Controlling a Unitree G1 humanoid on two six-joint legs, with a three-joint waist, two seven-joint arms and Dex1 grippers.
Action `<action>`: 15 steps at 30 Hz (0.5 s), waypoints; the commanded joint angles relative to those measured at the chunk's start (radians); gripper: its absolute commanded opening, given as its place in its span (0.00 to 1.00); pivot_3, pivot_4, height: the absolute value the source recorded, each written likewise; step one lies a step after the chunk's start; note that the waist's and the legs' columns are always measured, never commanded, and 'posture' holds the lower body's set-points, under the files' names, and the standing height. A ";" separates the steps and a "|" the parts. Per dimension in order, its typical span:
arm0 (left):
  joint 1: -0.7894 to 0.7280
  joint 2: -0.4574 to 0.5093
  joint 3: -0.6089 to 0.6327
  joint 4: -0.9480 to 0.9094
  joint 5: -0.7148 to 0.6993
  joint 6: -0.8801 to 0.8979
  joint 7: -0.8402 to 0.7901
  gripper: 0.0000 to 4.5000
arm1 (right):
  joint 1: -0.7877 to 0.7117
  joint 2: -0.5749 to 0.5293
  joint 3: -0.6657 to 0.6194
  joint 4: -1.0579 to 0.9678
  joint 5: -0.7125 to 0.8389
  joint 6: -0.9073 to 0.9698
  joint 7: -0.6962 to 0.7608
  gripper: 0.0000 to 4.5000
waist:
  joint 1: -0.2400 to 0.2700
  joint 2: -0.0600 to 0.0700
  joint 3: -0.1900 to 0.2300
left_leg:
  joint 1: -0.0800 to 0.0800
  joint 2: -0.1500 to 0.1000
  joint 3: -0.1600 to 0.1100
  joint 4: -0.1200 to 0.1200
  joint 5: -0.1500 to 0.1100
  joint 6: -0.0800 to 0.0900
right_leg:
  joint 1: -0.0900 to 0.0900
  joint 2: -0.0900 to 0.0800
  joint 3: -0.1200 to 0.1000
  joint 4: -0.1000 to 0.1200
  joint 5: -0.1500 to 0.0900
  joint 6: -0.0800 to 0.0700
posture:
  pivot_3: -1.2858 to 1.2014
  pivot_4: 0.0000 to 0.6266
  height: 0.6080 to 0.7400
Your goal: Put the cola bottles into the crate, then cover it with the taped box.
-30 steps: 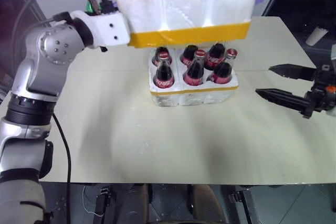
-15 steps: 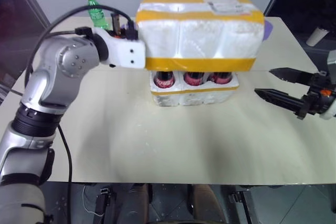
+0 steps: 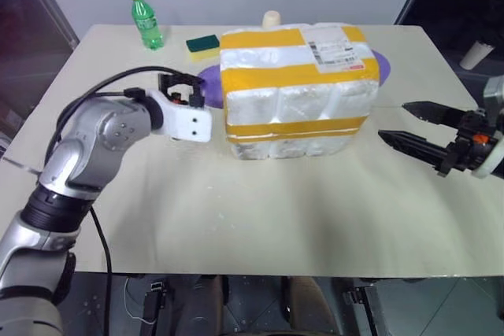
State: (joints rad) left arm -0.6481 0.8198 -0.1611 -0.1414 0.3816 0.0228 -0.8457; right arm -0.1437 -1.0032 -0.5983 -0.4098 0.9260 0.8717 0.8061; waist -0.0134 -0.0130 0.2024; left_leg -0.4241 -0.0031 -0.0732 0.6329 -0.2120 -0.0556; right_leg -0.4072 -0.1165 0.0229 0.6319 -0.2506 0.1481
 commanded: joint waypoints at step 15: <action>-0.019 0.293 0.392 0.185 -1.036 0.789 -0.641 0.93 | 0.037 -0.137 -0.017 0.072 -0.093 -0.064 0.168 1.00 | 0.001 0.000 0.000 | 0.004 0.000 0.000 0.000 0.000 0.000 | 0.004 0.000 0.000 0.000 -0.002 -0.002 | 0.52 0.24 0.99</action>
State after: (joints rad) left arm -0.6449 1.1039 0.2403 0.0319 -0.6293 0.8012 -1.4763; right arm -0.0921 -1.1228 -0.6090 -0.3444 0.8495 0.8335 0.9629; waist -0.0123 -0.0127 0.2022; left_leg -0.4189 -0.0027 -0.0731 0.6328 -0.2121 -0.0556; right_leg -0.4020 -0.1163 0.0227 0.6315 -0.2525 0.1449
